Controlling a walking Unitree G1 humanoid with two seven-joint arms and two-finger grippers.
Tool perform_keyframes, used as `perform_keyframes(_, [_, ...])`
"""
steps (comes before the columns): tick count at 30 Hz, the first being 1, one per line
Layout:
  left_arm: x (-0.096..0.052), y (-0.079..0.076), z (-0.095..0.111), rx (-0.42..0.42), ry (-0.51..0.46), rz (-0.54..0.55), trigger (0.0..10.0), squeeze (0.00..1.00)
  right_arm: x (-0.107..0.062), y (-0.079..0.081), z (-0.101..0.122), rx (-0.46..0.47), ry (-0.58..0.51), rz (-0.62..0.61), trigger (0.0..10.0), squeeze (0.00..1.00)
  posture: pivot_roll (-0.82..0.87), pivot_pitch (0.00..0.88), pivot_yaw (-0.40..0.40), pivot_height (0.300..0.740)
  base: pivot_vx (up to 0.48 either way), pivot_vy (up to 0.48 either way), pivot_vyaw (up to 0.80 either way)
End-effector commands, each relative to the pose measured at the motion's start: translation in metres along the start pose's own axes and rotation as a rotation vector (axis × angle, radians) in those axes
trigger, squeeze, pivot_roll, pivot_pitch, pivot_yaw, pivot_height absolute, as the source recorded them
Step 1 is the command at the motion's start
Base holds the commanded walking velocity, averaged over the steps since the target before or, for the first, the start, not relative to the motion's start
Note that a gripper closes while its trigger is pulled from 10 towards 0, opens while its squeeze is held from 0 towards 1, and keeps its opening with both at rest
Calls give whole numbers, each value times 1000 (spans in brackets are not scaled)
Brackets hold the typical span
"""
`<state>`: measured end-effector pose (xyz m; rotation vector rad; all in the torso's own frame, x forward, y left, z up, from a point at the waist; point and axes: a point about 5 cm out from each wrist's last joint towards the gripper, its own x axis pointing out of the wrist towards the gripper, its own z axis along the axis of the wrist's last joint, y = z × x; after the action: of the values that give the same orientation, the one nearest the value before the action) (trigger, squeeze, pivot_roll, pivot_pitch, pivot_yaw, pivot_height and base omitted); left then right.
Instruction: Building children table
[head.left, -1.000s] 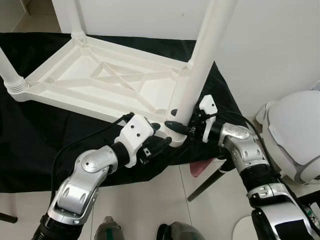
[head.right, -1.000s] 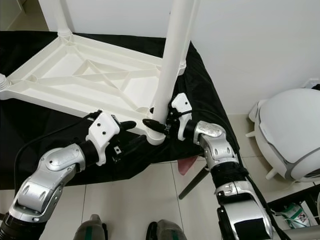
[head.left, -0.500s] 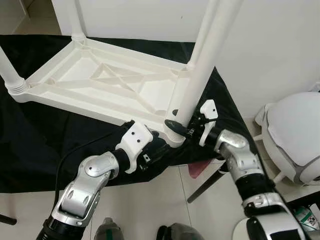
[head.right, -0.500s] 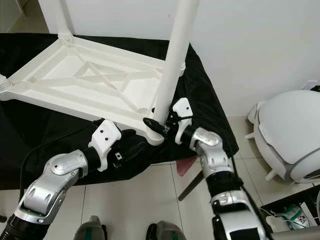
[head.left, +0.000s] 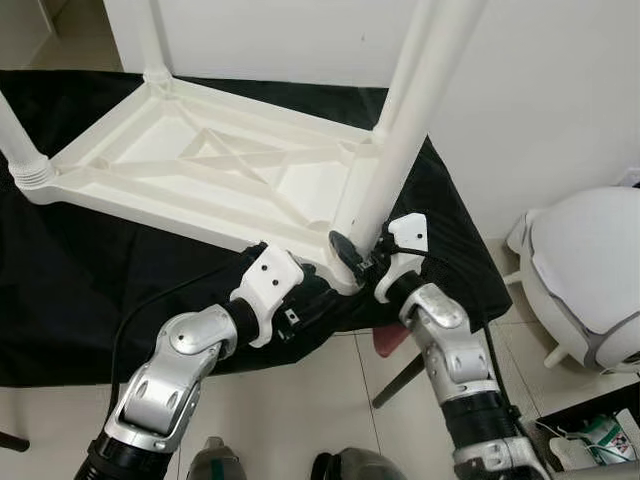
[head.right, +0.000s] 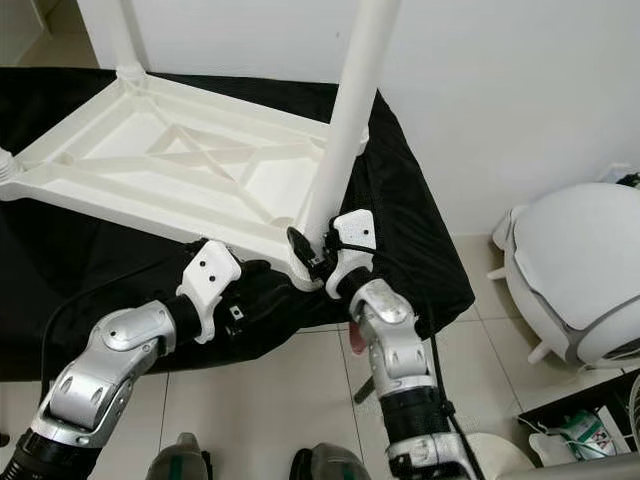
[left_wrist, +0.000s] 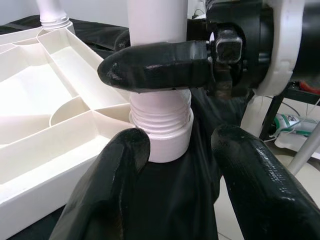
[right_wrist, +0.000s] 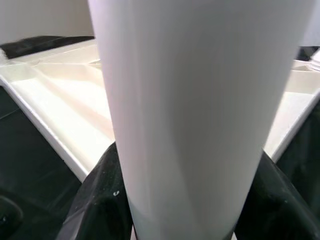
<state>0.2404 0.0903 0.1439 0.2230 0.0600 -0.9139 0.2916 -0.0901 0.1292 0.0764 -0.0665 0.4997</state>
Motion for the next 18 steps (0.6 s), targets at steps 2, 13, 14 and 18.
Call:
perform_keyframes(2, [1, 2, 0, 3, -4, 44, 10000, 0, 1, 6, -1, 24, 8, -28, 0, 0, 25, 0, -84, 740, 0, 0, 0])
perform_keyframes(13, [0, 6, 4, 11, -9, 54, 10000, 0, -1, -30, 14, 26, -10, 30, 10000, 1000, 30, 0, -83, 740, 0, 0, 0])
perform_keyframes(14, [0, 6, 4, 12, -10, 55, 10000, 0, 0, -37, 17, 19, -11, 74, 10000, 1000, 29, 0, -82, 740, 0, 0, 0])
perform_keyframes(18, [-1, 8, 5, 15, -11, 61, 10000, 0, 0, -49, 21, -17, 13, 163, 10000, 1000, 33, 0, -83, 740, 0, 0, 0])
